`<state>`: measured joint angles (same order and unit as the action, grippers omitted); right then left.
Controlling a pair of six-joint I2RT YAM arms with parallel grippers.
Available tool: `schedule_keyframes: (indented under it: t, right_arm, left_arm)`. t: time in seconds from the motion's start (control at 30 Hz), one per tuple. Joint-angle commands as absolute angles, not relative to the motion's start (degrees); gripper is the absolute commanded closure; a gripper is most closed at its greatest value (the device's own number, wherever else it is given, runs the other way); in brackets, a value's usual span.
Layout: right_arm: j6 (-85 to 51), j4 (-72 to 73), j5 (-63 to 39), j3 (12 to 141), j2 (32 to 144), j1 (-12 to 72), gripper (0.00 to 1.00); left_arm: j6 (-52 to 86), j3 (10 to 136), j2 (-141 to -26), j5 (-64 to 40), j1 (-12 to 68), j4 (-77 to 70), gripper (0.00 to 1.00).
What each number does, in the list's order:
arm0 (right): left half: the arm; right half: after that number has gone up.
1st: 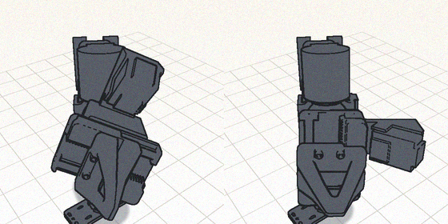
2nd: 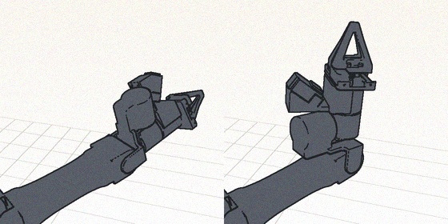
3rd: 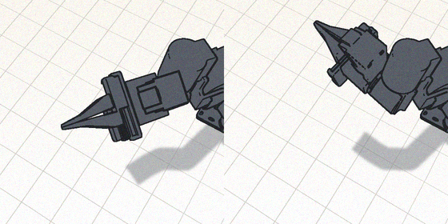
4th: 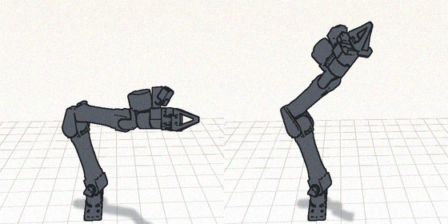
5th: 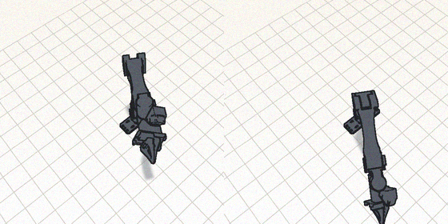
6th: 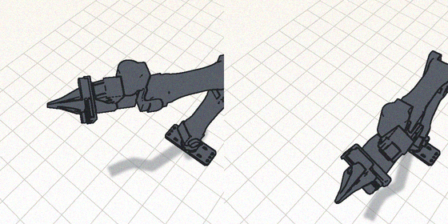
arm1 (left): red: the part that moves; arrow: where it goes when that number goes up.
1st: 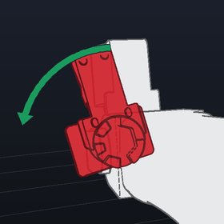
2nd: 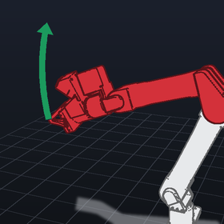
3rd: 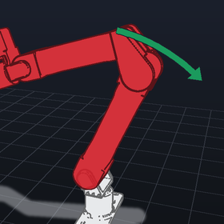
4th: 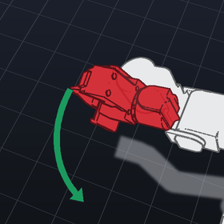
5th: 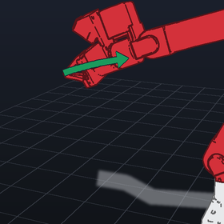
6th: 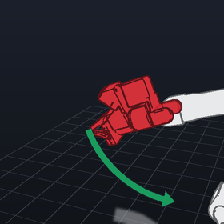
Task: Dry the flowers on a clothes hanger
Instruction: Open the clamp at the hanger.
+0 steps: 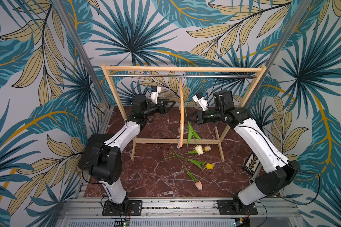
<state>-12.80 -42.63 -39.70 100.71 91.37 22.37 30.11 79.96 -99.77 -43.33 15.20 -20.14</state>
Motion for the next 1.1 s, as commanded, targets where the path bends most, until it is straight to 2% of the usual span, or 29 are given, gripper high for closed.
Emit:
schedule_keyframes:
  t: [0.0,0.67,1.07]
  right_arm:
    - [-11.45,-44.22,-39.78,102.22,92.46,22.38,1.00]
    - [-18.59,-30.46,-28.27,92.54,82.75,20.94,1.00]
    - [-19.83,-29.53,-22.57,89.56,80.45,20.02,1.00]
  left_arm:
    - [30.06,82.82,-100.46,-44.23,15.60,-21.88,0.27]
    - [29.79,84.76,-101.95,-44.14,17.22,-21.09,0.26]
    - [29.36,84.07,-101.36,-43.88,17.66,-20.56,0.26]
